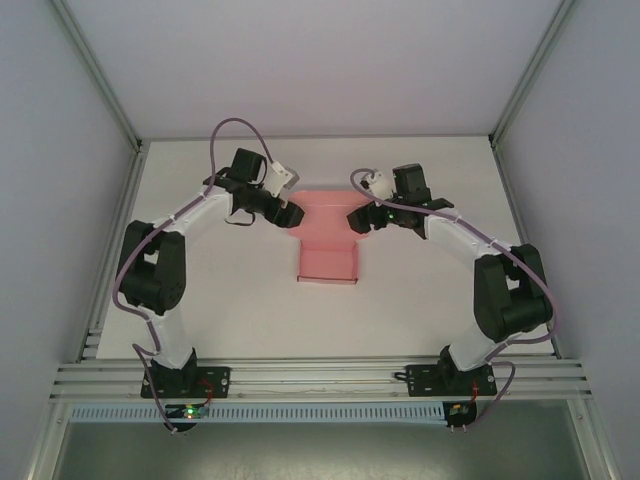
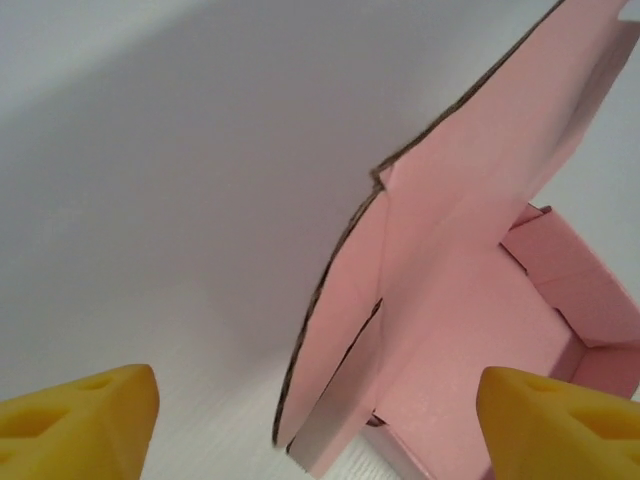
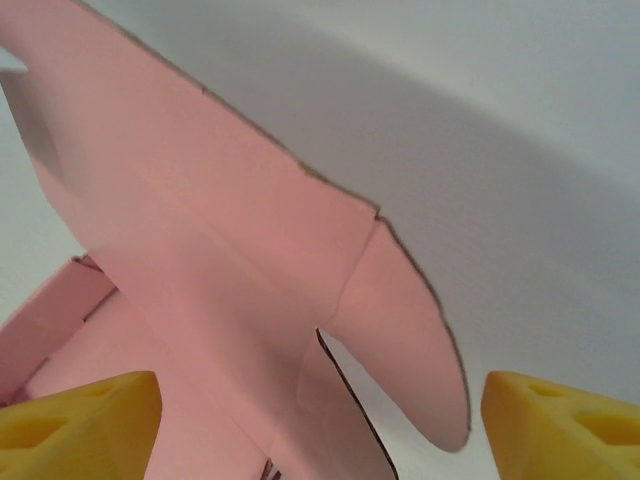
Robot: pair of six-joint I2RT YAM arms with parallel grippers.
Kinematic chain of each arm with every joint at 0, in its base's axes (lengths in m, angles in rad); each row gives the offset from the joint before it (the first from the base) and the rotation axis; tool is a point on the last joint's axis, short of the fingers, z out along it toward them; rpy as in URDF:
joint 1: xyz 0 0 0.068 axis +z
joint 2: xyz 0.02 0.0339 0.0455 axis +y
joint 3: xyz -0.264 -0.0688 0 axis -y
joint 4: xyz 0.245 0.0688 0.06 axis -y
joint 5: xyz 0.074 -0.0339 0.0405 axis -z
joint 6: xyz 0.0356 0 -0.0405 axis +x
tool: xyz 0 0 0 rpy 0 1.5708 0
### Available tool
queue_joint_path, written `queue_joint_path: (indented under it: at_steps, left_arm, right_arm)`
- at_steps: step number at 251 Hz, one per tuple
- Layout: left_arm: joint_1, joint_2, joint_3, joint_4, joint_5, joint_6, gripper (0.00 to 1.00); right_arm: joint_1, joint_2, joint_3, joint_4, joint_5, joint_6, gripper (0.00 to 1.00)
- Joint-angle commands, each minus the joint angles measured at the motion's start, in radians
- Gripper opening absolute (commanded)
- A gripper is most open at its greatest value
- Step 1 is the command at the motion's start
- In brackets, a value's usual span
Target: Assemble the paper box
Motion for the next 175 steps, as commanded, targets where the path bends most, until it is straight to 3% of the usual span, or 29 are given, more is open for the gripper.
queue_joint_path:
  at_steps: [1,40,74,91,111,175]
  left_arm:
    - [0.009,0.021,0.037,-0.121,0.079,0.121,0.70]
    - [0.010,0.022,0.040,-0.140,0.116,0.157,0.47]
    - [0.008,0.018,0.044,-0.145,0.130,0.158,0.31]
    - [0.008,0.017,0.052,-0.135,0.111,0.134,0.29]
    - [0.005,0.017,0.062,-0.137,0.102,0.108,0.29]
    - [-0.082,-0.035,0.041,-0.120,-0.095,0.046,0.05]
  right_arm:
    - [-0.010,0.014,0.033,-0.053,-0.018,-0.019,0.73]
    - [-0.012,0.020,0.037,-0.069,-0.011,-0.019,0.56]
    - [-0.015,0.027,0.050,-0.087,-0.002,0.002,0.30]
    - [-0.016,0.034,0.059,-0.102,-0.021,0.000,0.14]
    - [-0.014,0.035,0.066,-0.114,-0.022,0.008,0.09]
    - [0.005,-0.021,0.022,-0.056,0.046,0.078,0.06]
